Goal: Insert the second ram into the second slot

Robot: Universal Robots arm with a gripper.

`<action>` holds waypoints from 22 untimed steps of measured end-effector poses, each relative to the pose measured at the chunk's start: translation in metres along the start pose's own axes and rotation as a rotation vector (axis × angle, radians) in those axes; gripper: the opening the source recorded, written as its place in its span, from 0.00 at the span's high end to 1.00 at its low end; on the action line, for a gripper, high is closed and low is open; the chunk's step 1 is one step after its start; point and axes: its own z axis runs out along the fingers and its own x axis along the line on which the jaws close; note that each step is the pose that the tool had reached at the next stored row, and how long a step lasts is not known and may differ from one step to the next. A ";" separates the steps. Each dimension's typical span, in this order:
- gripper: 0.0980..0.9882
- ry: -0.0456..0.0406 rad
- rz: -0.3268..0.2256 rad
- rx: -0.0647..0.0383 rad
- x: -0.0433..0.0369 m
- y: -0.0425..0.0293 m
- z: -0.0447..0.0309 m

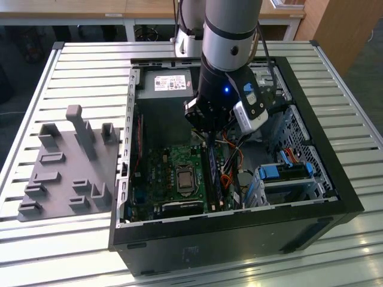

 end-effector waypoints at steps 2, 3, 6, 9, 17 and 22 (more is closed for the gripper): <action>0.97 0.0001 0.000 0.000 -0.0006 0.0000 0.0027; 0.97 0.0003 0.000 0.000 -0.0008 0.0001 0.0043; 0.97 0.0004 0.000 0.000 -0.0012 0.0002 0.0092; 0.97 0.0005 0.000 0.000 -0.0013 0.0002 0.0133; 0.97 0.0003 0.002 0.000 -0.0018 -0.0002 0.0239; 0.97 0.0003 0.006 0.000 -0.0026 -0.0003 0.0291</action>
